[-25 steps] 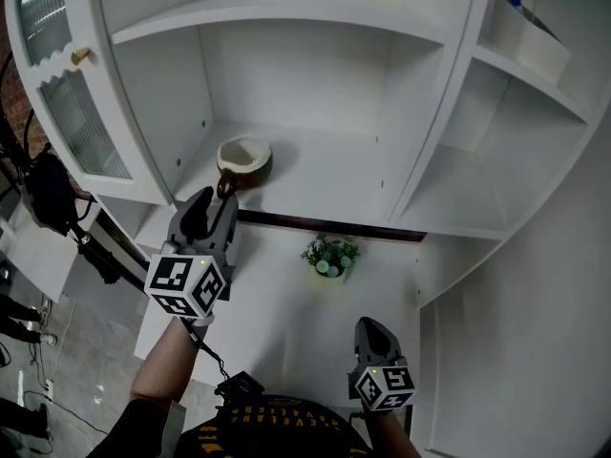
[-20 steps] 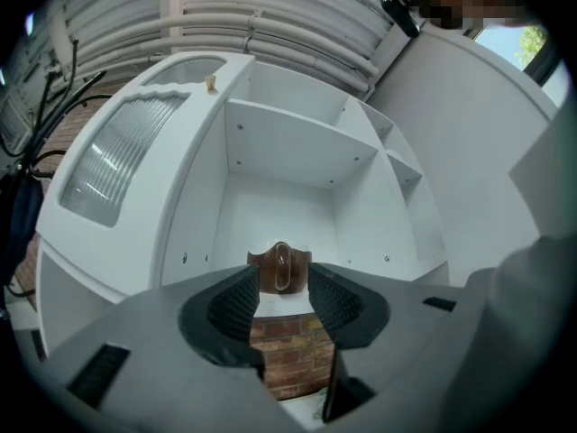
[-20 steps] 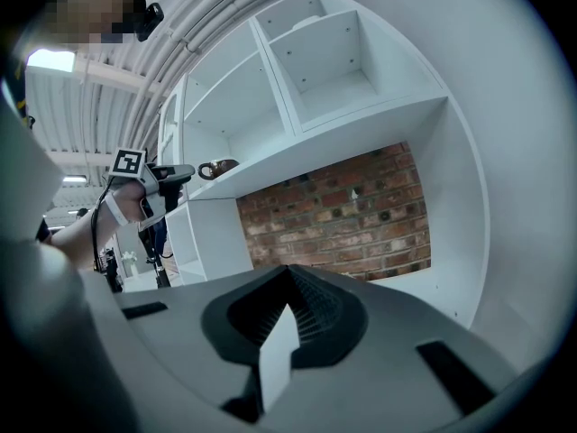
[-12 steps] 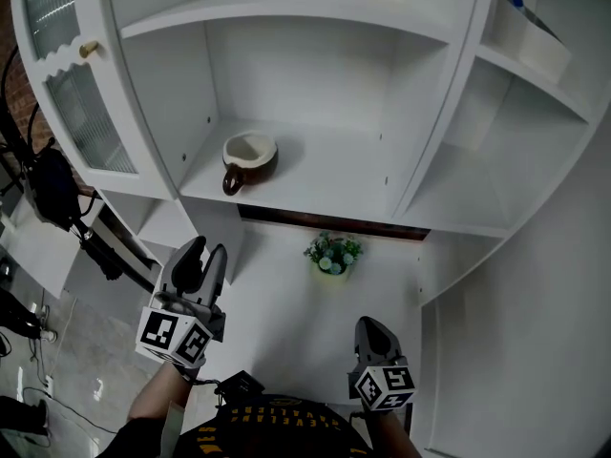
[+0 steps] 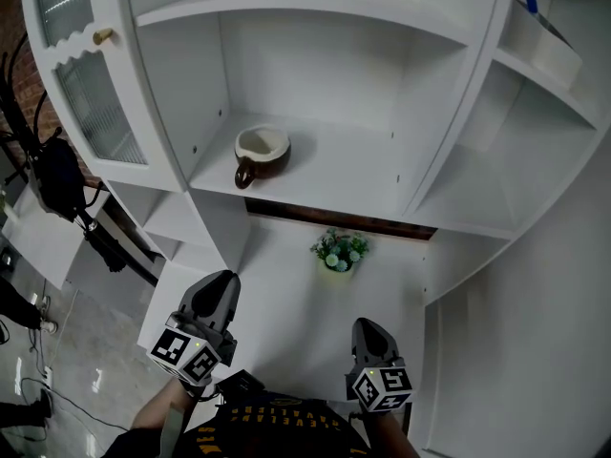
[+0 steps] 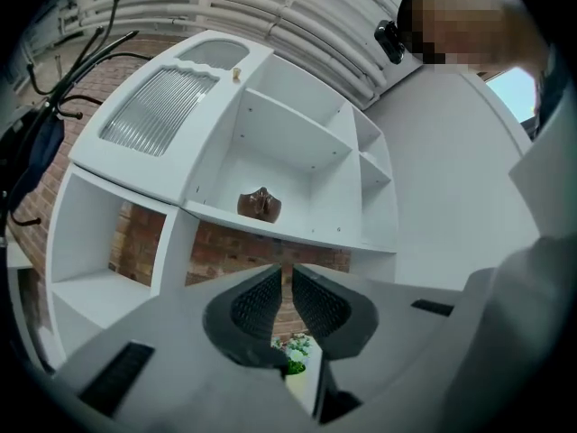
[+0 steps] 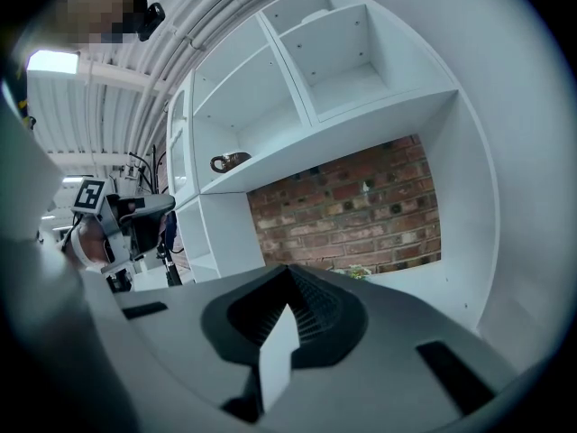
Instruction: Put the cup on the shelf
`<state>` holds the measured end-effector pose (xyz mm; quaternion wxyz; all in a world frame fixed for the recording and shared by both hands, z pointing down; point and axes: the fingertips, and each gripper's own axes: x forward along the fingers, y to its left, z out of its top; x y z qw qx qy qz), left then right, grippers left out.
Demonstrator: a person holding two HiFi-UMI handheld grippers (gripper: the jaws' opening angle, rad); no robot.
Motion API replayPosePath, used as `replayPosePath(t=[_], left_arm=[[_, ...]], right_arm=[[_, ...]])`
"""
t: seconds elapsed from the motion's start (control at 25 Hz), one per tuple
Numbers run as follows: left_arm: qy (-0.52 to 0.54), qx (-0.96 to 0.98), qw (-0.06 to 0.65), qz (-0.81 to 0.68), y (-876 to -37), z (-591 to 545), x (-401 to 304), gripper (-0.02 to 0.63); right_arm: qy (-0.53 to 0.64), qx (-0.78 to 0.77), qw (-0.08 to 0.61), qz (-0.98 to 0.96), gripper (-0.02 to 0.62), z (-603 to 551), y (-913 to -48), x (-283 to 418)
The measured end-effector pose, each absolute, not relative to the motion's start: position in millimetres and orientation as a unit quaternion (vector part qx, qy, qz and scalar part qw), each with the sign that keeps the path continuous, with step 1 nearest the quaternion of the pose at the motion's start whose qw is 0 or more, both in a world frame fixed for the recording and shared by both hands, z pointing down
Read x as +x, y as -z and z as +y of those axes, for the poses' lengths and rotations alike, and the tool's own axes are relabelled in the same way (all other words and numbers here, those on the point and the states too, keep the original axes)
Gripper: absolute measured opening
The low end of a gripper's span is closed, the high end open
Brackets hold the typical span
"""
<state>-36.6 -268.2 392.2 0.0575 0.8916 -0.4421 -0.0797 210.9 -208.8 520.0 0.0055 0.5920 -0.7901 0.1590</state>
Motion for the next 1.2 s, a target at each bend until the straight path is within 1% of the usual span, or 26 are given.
replayPosePath(t=[0.08, 0.12, 0.64, 1.2], left_arm=[[0.077, 0.895, 0.067, -0.434, -399, -263, -34, 0.010], [0.074, 0.897, 0.071, -0.430, -403, -261, -31, 0.003], [0.049, 0.912, 0.089, -0.397, -427, -253, -20, 0.003], [0.050, 0.904, 0.088, -0.415, -426, -263, -23, 0.003]], right_arm=[[-0.161, 0.592, 0.007, -0.790, 0.005, -207, -522, 210], [-0.162, 0.592, 0.007, -0.789, 0.005, -207, -523, 210], [-0.164, 0.594, 0.009, -0.788, 0.005, -208, -525, 206], [-0.160, 0.592, 0.011, -0.790, 0.005, -214, -522, 207]])
